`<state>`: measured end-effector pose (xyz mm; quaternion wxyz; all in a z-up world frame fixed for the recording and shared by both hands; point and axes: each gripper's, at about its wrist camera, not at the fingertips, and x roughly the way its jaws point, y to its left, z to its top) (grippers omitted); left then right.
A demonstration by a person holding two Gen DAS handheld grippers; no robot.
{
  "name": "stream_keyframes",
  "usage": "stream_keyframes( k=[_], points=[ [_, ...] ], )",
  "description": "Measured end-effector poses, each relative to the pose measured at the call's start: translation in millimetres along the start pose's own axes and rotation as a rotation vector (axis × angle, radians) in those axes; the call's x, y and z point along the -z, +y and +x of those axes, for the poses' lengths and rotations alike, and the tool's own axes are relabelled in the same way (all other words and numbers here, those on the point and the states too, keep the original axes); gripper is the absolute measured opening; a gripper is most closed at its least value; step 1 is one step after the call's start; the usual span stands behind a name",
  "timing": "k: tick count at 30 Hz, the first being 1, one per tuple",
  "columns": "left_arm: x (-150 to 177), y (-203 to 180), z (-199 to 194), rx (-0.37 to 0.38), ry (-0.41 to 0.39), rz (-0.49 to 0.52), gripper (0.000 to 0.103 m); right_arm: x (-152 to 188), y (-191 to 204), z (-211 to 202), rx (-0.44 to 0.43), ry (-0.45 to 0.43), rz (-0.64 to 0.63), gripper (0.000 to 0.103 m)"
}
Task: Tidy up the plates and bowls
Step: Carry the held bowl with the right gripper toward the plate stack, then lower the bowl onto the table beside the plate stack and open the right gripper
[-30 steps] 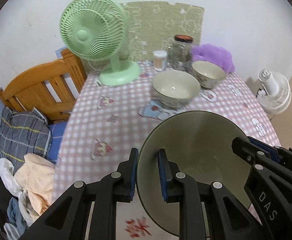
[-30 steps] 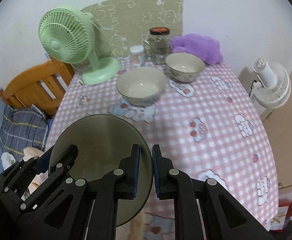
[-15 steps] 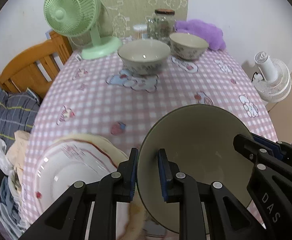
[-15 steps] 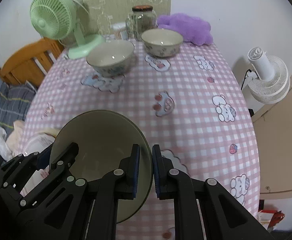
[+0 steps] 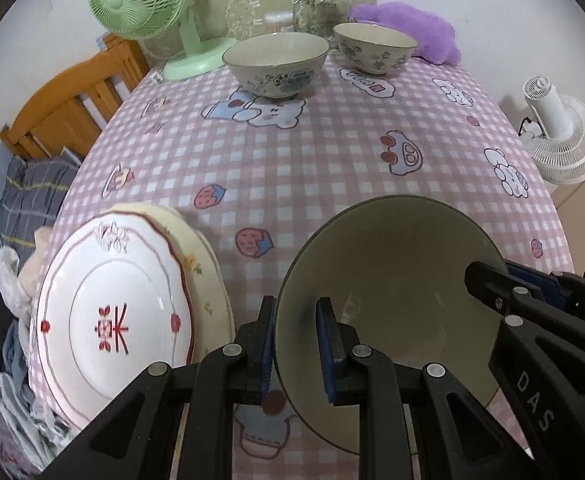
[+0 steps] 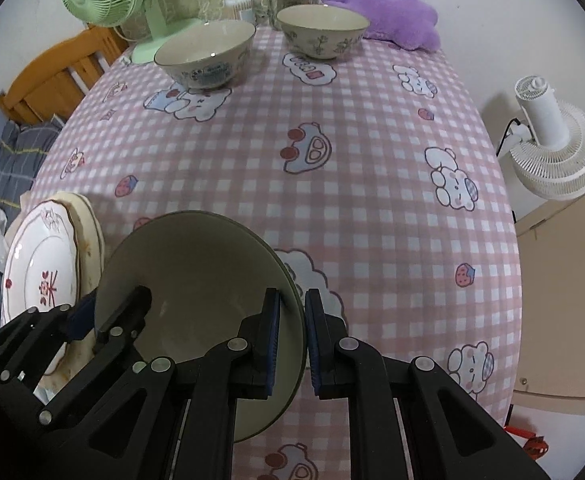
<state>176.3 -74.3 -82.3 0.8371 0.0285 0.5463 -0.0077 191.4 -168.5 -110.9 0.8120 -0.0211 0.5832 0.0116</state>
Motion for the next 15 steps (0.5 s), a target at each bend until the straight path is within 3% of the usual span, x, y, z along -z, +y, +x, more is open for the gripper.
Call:
stream_keyframes(
  k=[9, 15],
  points=[
    [3.1, 0.4, -0.9, -0.019, 0.013, -0.044, 0.017, 2.3, -0.2, -3.1, -0.04, -0.014, -0.012, 0.016],
    [1.5, -4.9, -5.2, -0.024, -0.023, -0.042, 0.037, 0.8, -3.4, -0.2, -0.078, -0.024, -0.01, 0.022]
  ],
)
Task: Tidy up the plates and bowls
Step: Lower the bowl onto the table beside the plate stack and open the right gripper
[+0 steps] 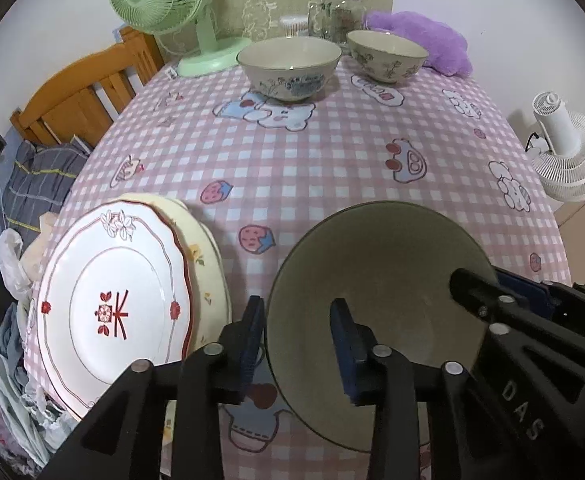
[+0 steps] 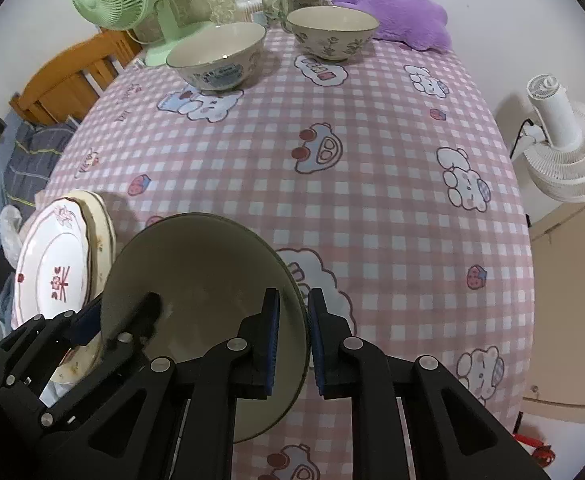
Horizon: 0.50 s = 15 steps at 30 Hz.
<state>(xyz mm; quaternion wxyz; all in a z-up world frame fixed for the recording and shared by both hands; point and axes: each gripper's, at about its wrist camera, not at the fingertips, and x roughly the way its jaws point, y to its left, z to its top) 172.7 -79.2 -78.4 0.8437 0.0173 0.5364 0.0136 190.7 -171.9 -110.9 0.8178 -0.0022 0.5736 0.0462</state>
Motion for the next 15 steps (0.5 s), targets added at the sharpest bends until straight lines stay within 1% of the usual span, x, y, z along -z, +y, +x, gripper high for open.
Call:
stream_keyframes(
  k=[1, 3, 4, 5, 7, 8, 9, 15],
  points=[
    [0, -1, 0, 0.002, 0.0, 0.001, 0.041, 0, 0, 0, -0.006, 0.0, -0.001, 0.022],
    [0, -1, 0, 0.004, -0.001, -0.002, 0.044, -1, -1, 0, -0.011, -0.002, -0.006, 0.026],
    [0, 0, -1, 0.003, -0.002, -0.005, 0.052, -1, 0, -1, -0.018, -0.006, -0.01, 0.038],
    [0, 1, -3, 0.0, -0.009, -0.007, 0.059, -1, 0, -2, -0.025, -0.014, -0.01, 0.054],
    [0, 2, -7, 0.001, -0.026, -0.011, 0.064, -1, -1, -8, -0.036, -0.042, -0.006, 0.067],
    [-1, 4, -10, 0.001, -0.036, -0.013, 0.069, -1, 0, -11, -0.037, -0.055, -0.01, 0.068],
    [-1, 5, -12, 0.003, -0.043, -0.015, 0.071, -2, 1, -14, -0.035, -0.063, -0.011, 0.069],
    [-7, 19, -29, 0.035, -0.105, -0.005, 0.077, -3, 6, -31, -0.035, -0.119, 0.003, 0.069]
  ],
)
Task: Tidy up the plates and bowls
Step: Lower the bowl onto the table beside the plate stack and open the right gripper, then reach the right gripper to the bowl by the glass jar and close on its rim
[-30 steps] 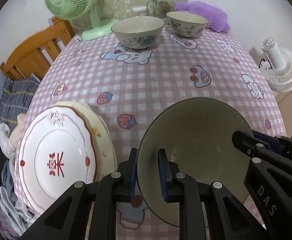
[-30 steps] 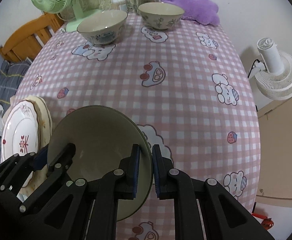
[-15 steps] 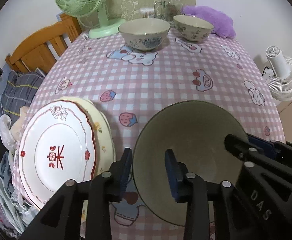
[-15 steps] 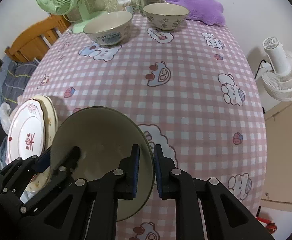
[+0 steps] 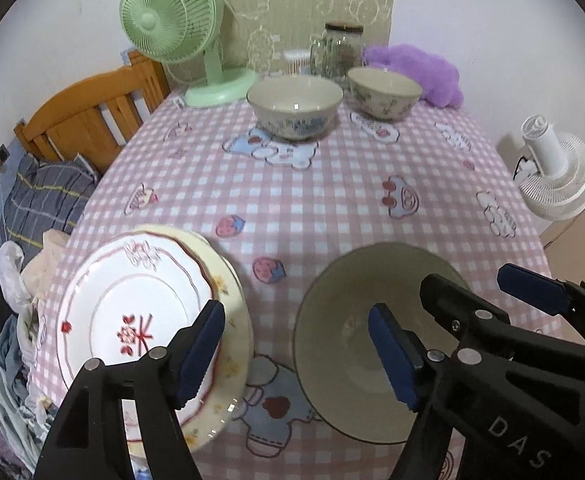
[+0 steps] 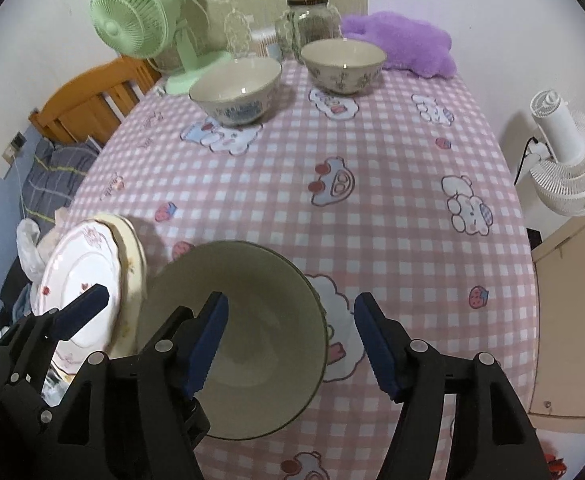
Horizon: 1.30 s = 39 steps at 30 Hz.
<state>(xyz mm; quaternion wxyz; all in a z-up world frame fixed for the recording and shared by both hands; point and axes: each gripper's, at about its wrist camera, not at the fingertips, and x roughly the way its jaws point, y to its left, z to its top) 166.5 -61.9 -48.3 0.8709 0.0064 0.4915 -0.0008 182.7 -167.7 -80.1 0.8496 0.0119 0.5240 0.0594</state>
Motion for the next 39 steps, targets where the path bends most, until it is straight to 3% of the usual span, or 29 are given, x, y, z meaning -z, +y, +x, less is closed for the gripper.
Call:
stream_keyframes(
  k=[11, 19, 31, 39],
  points=[
    [-32, 31, -27, 0.088, -0.096, 0.048, 0.083, -21, 32, -39, 0.078, -0.133, 0.03, 0.075],
    [-79, 36, -22, 0.079, -0.157, 0.04, 0.085, -63, 39, -46, 0.116, -0.22, 0.031, 0.078],
    [-159, 31, 32, -0.031, -0.19, -0.041, 0.084, -158, 27, 7, 0.034, -0.255, -0.031, 0.078],
    [-190, 31, 75, -0.004, -0.153, -0.062, 0.078, -201, 22, 56, 0.004, -0.227, -0.041, 0.078]
  ],
)
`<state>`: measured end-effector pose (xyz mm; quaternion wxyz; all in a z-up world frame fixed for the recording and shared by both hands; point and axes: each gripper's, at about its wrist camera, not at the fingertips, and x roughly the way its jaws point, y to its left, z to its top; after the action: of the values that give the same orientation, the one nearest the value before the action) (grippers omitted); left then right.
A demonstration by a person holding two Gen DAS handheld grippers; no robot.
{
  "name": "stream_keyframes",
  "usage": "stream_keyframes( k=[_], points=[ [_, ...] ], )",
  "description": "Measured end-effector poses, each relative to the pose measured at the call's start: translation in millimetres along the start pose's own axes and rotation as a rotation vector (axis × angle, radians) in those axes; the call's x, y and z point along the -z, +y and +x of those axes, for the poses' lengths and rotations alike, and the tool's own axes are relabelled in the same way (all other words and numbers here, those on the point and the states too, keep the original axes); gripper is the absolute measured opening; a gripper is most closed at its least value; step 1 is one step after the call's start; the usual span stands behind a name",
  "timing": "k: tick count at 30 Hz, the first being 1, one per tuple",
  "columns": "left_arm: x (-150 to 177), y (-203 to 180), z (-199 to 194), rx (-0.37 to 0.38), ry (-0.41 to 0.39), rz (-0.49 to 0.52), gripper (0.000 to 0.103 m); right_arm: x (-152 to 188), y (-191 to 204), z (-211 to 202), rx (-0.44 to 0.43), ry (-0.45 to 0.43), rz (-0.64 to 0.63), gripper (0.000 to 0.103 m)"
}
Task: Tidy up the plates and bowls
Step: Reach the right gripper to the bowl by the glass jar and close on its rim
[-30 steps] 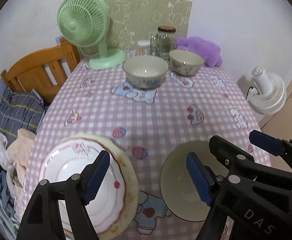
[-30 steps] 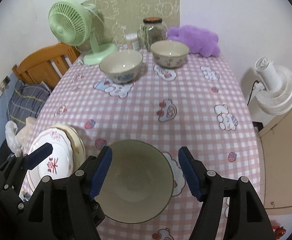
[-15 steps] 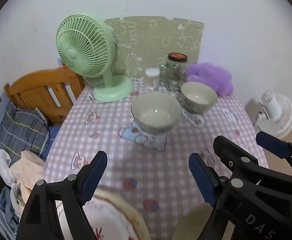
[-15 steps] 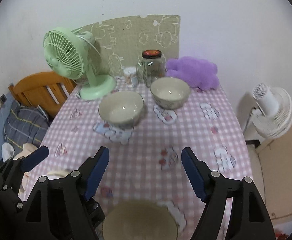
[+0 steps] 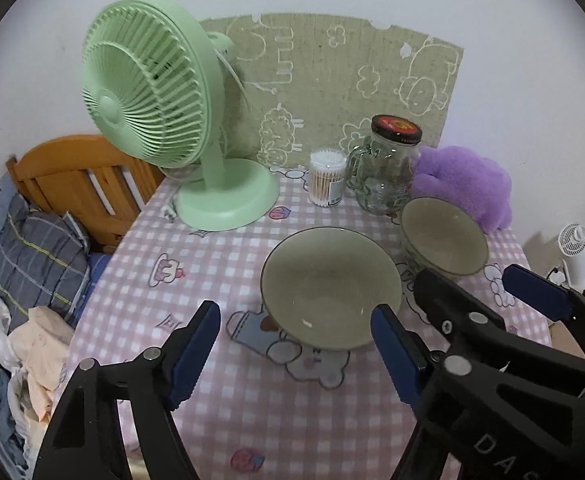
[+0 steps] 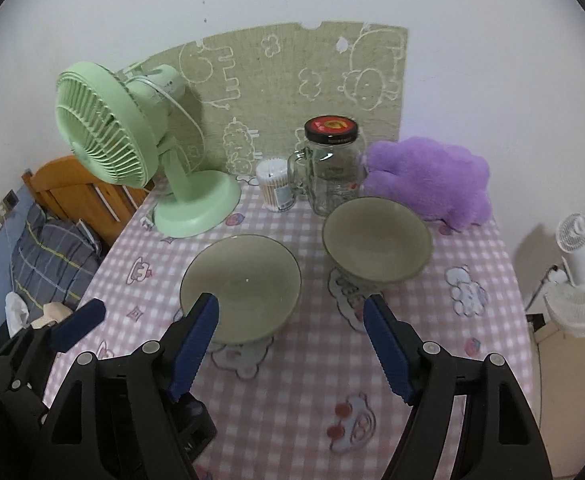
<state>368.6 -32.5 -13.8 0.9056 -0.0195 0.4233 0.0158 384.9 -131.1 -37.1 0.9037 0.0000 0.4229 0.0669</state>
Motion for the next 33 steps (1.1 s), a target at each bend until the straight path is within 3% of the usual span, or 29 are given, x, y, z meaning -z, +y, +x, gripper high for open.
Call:
stream_keyframes(
  k=[13, 19, 24, 27, 31, 33],
  points=[
    [-12, 3, 68, -0.052, 0.051, -0.035, 0.054, -14, -2, 76, -0.017, 0.049, 0.018, 0.077],
    [-12, 6, 95, -0.063, 0.103, -0.045, 0.044, -13, -4, 104, -0.016, 0.096, 0.03, 0.057],
    [-10, 8, 108, -0.082, 0.116, -0.05, 0.039, -13, -4, 122, -0.016, 0.121, 0.025, 0.05],
    [-10, 8, 114, -0.077, 0.117, -0.039, 0.03, -13, -4, 131, -0.021, 0.132, 0.035, 0.047],
    [-10, 9, 120, -0.101, 0.13, -0.045, 0.022, -14, -4, 141, -0.022, 0.154, 0.036, 0.029],
    [-10, 10, 122, -0.12, 0.132, -0.051, 0.021, -14, -3, 141, -0.014, 0.148, 0.021, 0.027]
  ],
)
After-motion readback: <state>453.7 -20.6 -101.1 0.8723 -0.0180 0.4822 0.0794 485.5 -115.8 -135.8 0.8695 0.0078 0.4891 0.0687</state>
